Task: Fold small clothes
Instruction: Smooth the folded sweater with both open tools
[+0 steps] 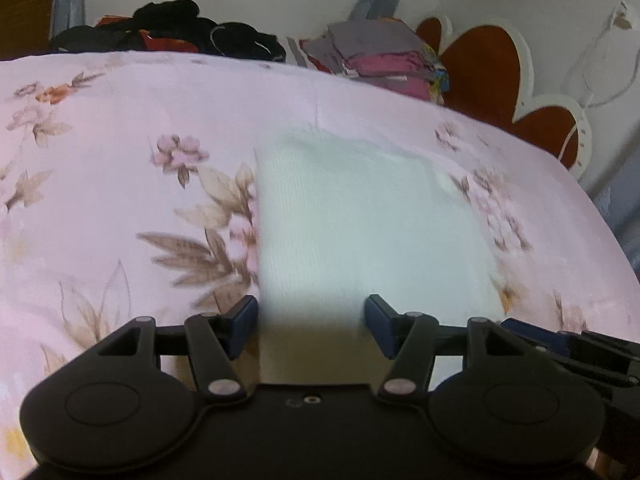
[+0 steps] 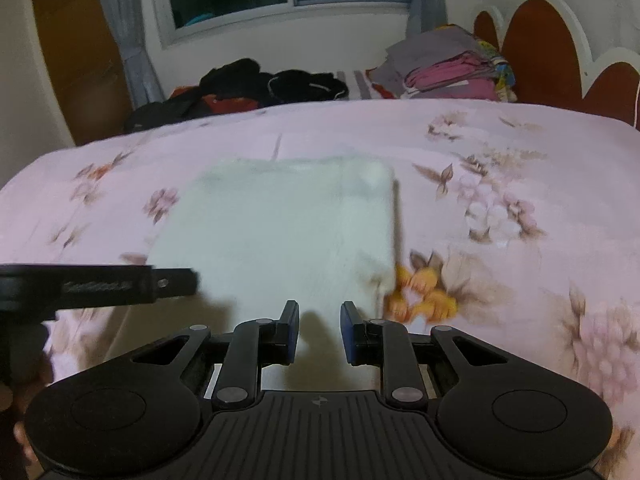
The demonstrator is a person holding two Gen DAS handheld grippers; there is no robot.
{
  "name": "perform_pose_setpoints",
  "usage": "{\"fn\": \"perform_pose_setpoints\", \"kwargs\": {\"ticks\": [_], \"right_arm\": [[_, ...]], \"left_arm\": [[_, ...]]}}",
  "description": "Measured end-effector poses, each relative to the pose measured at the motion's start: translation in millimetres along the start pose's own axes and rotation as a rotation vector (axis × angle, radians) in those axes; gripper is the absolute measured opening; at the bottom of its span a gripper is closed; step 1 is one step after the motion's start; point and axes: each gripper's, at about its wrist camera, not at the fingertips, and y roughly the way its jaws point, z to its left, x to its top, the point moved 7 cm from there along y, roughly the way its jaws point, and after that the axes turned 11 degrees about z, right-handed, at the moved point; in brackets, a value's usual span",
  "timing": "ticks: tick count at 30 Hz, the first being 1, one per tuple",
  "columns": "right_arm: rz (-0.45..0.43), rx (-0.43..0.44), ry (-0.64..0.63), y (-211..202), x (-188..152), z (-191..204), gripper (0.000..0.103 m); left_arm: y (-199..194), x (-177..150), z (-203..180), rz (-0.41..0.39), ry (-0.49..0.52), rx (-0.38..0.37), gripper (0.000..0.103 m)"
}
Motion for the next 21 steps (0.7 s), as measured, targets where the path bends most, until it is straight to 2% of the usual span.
{"fn": "perform_pose_setpoints", "kwargs": {"ticks": [6,11,16,21], "right_arm": [[0.059,-0.052,-0.004,3.6,-35.0,-0.9,0.023],[0.071,-0.094,0.038,-3.2,-47.5,-13.5,0.023],[0.082,-0.137,0.039,-2.3,-57.4,-10.6,0.023],[0.086,-0.14,0.106,-6.2,-60.5,-12.9,0.022]], "left_arm": [[-1.3,-27.8,-4.0,0.028,0.056,-0.013,0.059],[-8.1,-43.5,-5.2,0.032,0.101,-0.025,0.06],[-8.9,-49.3,-5.3,0.031,0.132,-0.035,0.061],[-8.5,-48.3,-4.7,0.043,0.144,-0.049,0.061]]}}
